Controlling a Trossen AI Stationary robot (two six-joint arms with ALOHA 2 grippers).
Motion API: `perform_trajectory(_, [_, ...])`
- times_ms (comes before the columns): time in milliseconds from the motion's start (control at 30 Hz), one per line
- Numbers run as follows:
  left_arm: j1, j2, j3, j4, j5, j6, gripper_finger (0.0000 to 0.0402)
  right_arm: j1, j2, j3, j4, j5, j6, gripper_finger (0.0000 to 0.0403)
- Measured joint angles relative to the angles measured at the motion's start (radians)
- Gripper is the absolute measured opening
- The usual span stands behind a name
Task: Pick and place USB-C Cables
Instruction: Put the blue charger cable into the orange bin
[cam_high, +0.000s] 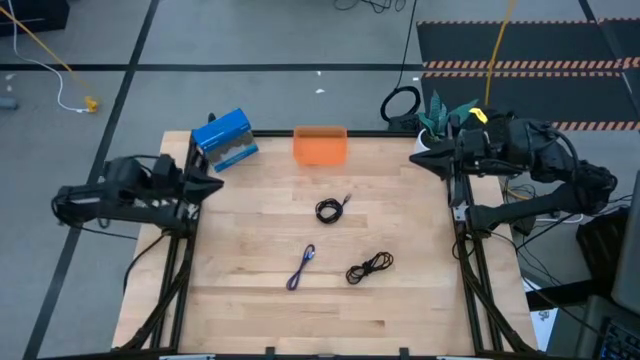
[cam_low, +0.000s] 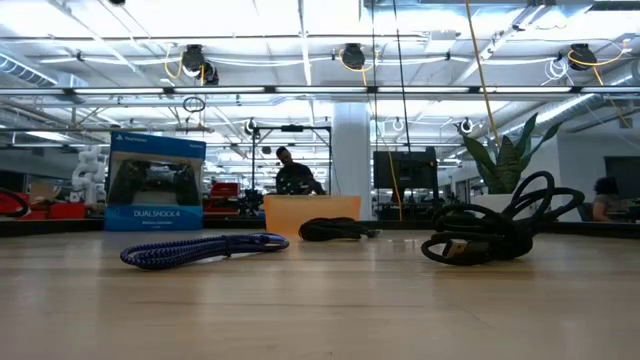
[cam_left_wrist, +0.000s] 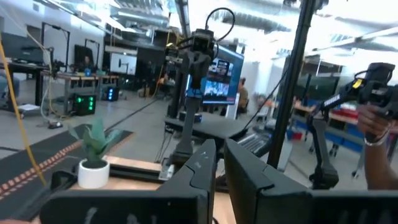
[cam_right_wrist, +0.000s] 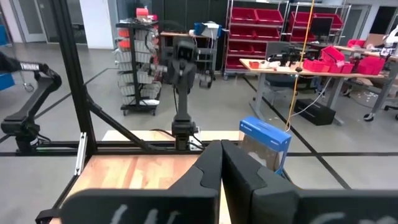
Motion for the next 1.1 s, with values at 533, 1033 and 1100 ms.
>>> perform_trajectory(533, [0.000,0.363,0.671,-0.395,0.002,0.123,0.0035,0.000,-0.001,0.000,0.000,-0.001,0.009,0.0000])
perform_trajectory(1033, [0.000,0.503,0.901,-0.613,0.001,0.162,0.0035,0.000,-0.001,0.000,-0.007,-0.001,0.010,0.0000])
perform_trajectory(1100, [0.000,0.510,0.901,-0.616,0.001,0.162,0.0035,0.000,-0.001,0.000,-0.007,-0.001,0.010,0.0000])
